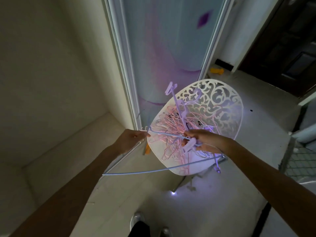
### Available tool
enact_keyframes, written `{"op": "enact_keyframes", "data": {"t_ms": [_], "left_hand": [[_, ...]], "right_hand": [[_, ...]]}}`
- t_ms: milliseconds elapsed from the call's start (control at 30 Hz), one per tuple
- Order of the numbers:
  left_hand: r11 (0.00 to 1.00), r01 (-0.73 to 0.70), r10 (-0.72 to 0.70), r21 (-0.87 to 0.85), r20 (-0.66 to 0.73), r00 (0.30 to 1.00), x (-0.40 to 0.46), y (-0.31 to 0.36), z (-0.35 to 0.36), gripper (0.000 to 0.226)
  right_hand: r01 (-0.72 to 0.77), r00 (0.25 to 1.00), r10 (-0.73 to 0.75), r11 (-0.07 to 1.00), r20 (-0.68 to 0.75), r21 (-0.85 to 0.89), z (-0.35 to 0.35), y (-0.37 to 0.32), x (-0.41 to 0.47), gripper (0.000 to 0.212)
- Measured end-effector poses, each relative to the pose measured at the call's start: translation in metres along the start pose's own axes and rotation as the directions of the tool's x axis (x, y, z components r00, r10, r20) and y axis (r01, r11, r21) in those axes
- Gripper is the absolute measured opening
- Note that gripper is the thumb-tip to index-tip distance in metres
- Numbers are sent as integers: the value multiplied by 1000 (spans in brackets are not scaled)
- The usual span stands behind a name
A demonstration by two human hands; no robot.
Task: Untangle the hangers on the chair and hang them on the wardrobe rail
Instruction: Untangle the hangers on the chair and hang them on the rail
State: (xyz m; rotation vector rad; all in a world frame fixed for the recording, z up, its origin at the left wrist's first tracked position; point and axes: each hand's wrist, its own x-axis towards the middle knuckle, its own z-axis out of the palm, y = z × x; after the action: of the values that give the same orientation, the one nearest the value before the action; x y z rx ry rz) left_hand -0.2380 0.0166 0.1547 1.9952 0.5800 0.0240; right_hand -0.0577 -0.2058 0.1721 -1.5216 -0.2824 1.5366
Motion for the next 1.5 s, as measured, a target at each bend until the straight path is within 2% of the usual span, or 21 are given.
{"op": "enact_keyframes", "data": {"t_ms": [133, 233, 333, 467, 567, 700, 800, 867, 967, 1033, 1100, 1267, 1333, 1400, 1500], "left_hand": [[994, -78, 69, -77, -111, 991, -36, 19, -2, 19], [992, -106, 100, -71, -87, 991, -59, 35, -7, 18], [995, -91, 89, -50, -38, 995, -75, 50, -15, 20], [998, 60, -60, -11, 33, 998, -95, 54, -40, 19], [980, 196, -197, -29, -53, 979, -110, 44, -61, 18], [917, 331, -363, -221, -122, 924, -133, 27, -92, 20], [828, 368, -463, -422, -145, 874, -145, 24, -122, 22], [747, 332, -509, -576, -173, 843, -151, 28, -143, 24], [602, 170, -501, -780, -203, 841, -154, 35, -177, 28], [513, 65, -481, -856, -223, 848, -156, 40, -205, 30], [449, 30, -466, -893, -206, 860, -151, 43, -215, 27], [461, -20, -363, -887, -209, 908, -134, 51, -261, 25], [444, -77, -282, -893, -222, 933, -125, 50, -274, 28], [422, -135, -255, -896, -260, 931, -115, 43, -289, 20], [472, -129, -263, -872, -279, 924, -105, 39, -308, 12]], "right_hand": [[-66, 978, 78, 996, 193, -65, 1, 5, -13, 29], [-120, 973, 156, 972, 171, -201, 7, 13, -20, 29], [-147, 975, 205, 886, 87, -439, 12, 13, -25, 22], [-160, 987, 122, 708, -104, -688, 7, 4, -23, 23], [-141, 989, 63, 668, -133, -731, 10, -11, -18, 23], [-41, 989, -78, 682, -128, -730, 36, -39, -13, 28], [16, 948, -257, 628, -187, -778, 51, -63, 1, 29], [81, 927, -325, 662, -188, -745, 61, -83, 8, 28], [157, 965, -248, 804, -84, -573, 86, -117, 4, 36], [169, 983, -181, 813, 33, -558, 121, -144, -7, 28], [195, 979, -118, 786, 168, -586, 148, -159, -19, 24], [325, 927, -125, 742, 354, -587, 244, -201, -15, 26], [353, 918, -134, 709, 374, -611, 272, -212, -8, 27], [349, 924, -142, 695, 356, -628, 289, -219, -1, 28], [370, 912, -157, 713, 379, -595, 296, -233, 12, 32]]}}
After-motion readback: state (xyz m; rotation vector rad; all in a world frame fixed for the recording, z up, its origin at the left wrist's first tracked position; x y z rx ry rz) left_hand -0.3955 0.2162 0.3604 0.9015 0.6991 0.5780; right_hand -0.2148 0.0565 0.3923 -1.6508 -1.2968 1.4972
